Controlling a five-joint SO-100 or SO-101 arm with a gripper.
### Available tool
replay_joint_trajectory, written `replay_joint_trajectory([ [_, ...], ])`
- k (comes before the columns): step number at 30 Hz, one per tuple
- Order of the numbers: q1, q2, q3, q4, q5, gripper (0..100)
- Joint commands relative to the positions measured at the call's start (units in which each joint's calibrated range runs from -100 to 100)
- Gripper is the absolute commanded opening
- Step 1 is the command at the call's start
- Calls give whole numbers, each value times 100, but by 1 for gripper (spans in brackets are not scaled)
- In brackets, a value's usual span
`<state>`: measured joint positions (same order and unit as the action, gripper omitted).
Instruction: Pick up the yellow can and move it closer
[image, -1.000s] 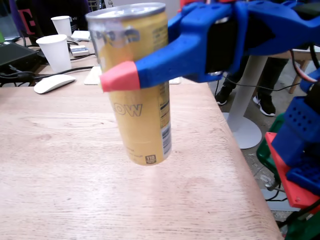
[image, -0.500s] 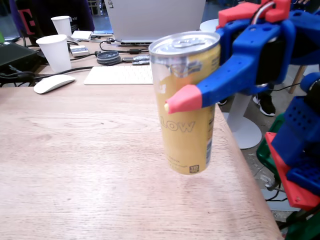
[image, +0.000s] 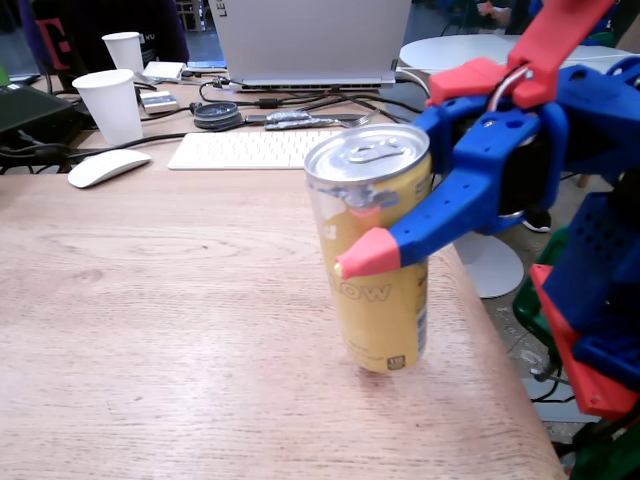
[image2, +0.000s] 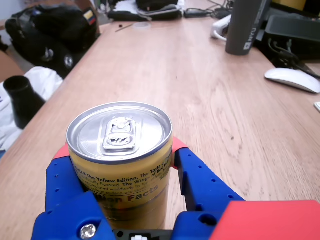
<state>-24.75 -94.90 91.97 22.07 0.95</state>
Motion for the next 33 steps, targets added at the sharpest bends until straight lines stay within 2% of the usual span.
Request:
replay_joint_trajectory([
  [1,39,-236,-226,-40,-29,28],
  [17,-12,-244,-179,-40,-39,27],
  [21,-80,-244,-179,-40,-39,22],
  [33,90,-236,85,-48,-24,22],
])
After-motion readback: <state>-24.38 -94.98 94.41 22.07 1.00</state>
